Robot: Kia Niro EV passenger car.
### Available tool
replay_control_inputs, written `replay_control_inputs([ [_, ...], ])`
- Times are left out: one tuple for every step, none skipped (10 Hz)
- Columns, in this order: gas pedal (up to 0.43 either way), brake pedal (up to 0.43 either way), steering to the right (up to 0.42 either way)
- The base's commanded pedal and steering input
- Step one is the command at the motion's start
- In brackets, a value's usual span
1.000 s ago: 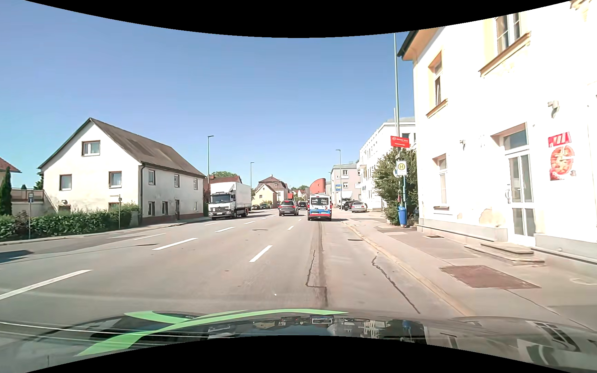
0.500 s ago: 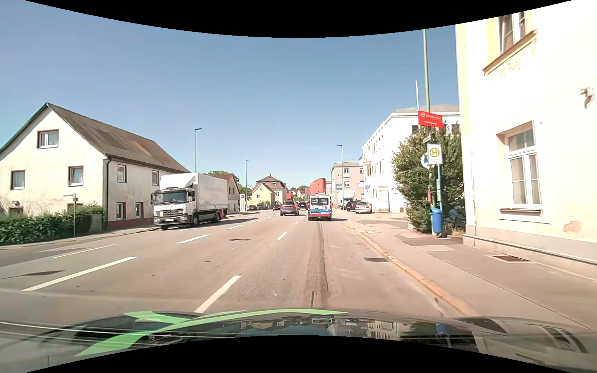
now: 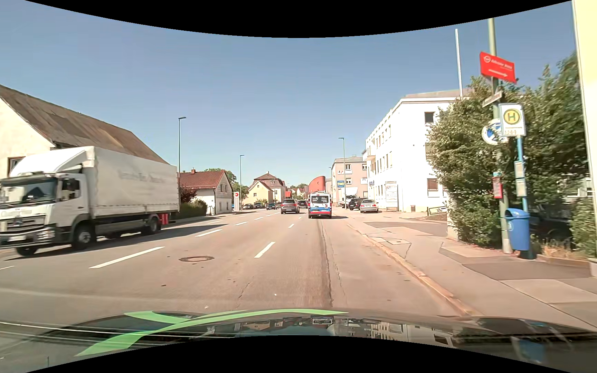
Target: Follow the waypoints while adhering to traffic rules and regulations
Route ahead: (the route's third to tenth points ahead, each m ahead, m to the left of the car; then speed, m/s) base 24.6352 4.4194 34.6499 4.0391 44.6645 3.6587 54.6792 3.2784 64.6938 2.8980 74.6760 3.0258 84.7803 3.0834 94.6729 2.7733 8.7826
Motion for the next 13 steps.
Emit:
replay_control_inputs([
  [0.15,0.0,-0.002],
  [0.15,0.0,-0.003],
  [0.15,0.0,-0.002],
  [0.15,0.0,-0.002],
  [0.15,0.0,-0.002],
  [0.15,0.0,-0.003],
  [0.15,0.0,-0.002],
  [0.15,0.0,-0.002],
  [0.15,0.0,-0.002],
  [0.15,0.0,-0.002],
  [0.138,0.0,-0.002],
  [0.087,0.0,-0.003],
  [0.039,0.0,-0.003],
])
